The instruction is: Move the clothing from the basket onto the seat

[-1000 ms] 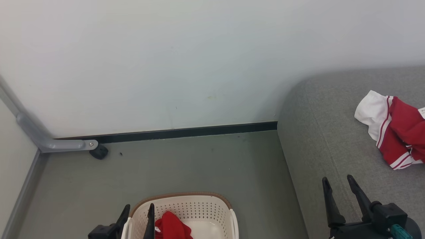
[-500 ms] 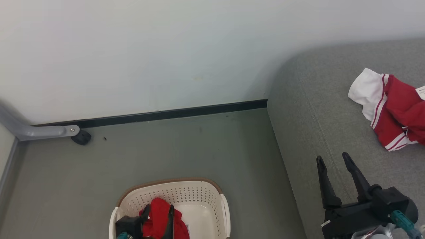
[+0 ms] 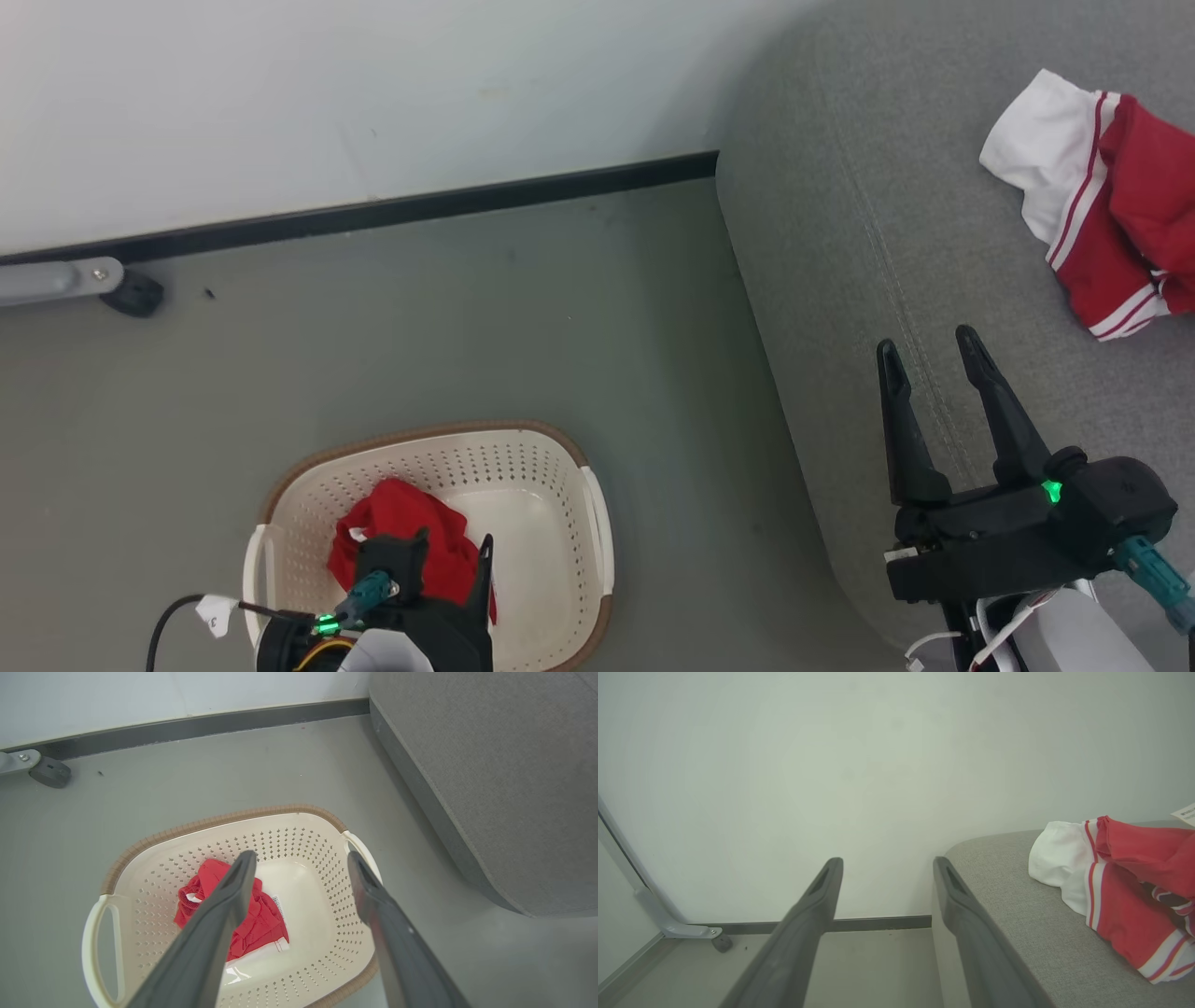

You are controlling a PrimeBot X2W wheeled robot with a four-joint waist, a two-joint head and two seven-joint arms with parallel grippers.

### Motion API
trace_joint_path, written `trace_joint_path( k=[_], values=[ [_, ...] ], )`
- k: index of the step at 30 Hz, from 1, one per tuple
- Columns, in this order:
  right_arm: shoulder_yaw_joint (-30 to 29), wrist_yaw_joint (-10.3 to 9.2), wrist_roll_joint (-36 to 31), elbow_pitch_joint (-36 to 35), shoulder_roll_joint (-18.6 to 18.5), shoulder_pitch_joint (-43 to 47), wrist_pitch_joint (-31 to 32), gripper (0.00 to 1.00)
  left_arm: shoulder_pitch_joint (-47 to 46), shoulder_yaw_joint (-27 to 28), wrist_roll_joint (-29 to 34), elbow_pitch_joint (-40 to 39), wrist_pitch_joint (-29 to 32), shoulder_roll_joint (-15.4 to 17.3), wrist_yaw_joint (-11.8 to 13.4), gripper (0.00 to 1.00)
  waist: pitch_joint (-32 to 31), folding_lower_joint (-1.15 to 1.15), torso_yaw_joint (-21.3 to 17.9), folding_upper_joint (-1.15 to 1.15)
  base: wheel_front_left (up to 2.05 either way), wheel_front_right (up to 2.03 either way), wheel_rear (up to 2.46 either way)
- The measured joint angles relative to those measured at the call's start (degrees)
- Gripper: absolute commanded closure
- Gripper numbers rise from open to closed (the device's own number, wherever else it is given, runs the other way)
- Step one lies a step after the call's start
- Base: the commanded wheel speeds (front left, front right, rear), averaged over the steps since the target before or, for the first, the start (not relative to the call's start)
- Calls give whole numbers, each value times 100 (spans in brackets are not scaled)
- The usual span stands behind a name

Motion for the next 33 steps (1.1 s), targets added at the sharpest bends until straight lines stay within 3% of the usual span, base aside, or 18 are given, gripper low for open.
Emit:
trace_joint_path(
  k=[21,33],
  values=[
    [-175,-92,-79,-1016,165,-534,-8,0,-1275,358,-34,1295,740,438,-44,0,1764,0,-759,1,0,0,0],
    [-192,-93,-171,-1301,250,-892,-13,0,-1969,977,-416,1720,832,592,64,0,2785,0,-944,1,0,0,0]
  ],
)
